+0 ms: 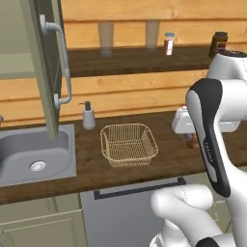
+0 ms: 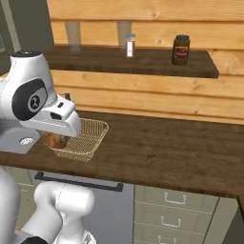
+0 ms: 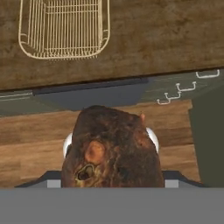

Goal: Open the cabinet, pick up the bread from the cabinet and place it in the basket. Then move the basket to the dining counter.

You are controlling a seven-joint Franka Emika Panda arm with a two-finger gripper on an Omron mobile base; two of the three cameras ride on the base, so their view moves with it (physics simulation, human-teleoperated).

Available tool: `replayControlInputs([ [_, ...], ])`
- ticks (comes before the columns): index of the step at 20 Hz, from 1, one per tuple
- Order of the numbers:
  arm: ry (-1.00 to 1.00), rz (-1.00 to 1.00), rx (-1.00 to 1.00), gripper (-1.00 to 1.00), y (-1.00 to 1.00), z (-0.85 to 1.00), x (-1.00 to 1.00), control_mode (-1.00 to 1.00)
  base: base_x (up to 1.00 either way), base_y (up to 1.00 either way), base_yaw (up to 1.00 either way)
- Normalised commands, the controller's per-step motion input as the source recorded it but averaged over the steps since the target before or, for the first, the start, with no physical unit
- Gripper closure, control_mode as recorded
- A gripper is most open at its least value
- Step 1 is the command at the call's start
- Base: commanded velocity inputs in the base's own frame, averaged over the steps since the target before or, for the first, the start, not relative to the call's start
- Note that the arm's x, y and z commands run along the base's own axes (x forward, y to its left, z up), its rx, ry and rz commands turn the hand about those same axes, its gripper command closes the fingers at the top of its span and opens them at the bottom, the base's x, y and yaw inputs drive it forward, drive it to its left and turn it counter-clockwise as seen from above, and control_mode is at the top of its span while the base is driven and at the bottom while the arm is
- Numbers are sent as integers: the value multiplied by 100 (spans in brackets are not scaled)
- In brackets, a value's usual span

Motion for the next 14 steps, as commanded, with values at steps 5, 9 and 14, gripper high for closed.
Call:
replayControlInputs([
  [5, 0, 0, 0, 100, 0, 0, 0, 100, 59, 15, 1],
  [9, 3, 1, 0, 100, 38, -34, 87, -100, 0, 0, 0],
  [14, 23, 8, 1, 100, 35, -82, 96, -100, 0, 0, 0],
])
